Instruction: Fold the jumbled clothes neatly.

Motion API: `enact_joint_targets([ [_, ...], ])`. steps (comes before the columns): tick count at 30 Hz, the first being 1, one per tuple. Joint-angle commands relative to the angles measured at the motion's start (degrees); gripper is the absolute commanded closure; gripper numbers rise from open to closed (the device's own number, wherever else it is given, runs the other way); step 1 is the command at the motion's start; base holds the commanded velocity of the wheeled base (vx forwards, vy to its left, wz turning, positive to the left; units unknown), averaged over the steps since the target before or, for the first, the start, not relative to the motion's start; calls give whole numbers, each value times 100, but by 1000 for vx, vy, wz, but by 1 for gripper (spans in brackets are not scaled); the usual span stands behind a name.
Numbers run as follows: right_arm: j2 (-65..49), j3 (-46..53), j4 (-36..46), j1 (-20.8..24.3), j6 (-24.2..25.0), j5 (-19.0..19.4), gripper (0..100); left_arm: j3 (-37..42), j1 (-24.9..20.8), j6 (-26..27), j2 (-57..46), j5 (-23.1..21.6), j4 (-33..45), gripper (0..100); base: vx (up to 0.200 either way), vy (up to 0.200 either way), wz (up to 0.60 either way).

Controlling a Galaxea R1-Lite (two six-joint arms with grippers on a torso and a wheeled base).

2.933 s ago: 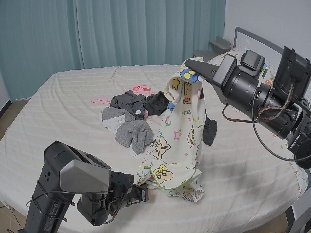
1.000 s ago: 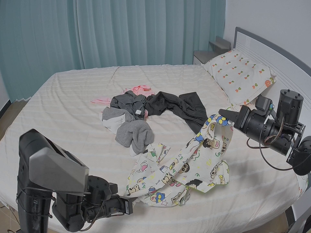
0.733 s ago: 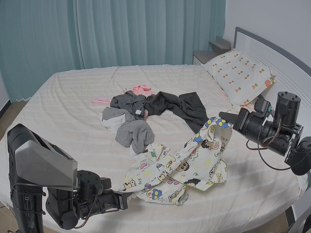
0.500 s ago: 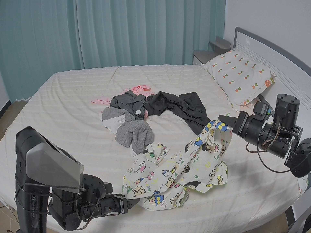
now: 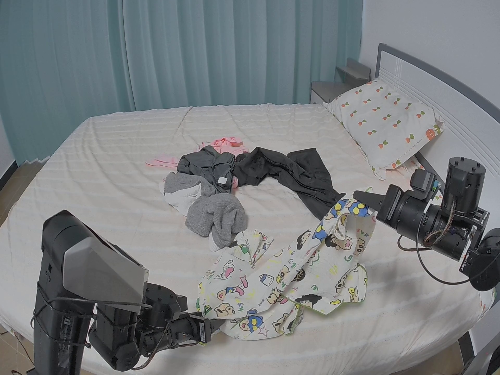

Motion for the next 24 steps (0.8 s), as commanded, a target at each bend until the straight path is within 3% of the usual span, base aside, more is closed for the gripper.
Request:
enact_joint_targets([
  [1, 16, 116, -229, -15, -1, -1, 100, 37, 2, 3, -13, 58, -102, 100, 0, 0, 0],
  [11, -11, 116, -414, -244, -81, -45, 100, 73, 221, -59, -1067, 233, -102, 100, 0, 0, 0],
  [17, 51, 54, -835, -376, -212, -98, 100, -367, 775, -59, -2263, 348, -102, 100, 0, 0, 0],
  [22, 139, -262, -1143, -428, -423, -106, 100, -877, 1118, -50, -2764, 866, -102, 100, 0, 0, 0],
  [24, 218, -807, -1134, -490, -458, -133, 100, -1219, 1206, -23, -2948, 1183, -85, 100, 0, 0, 0],
])
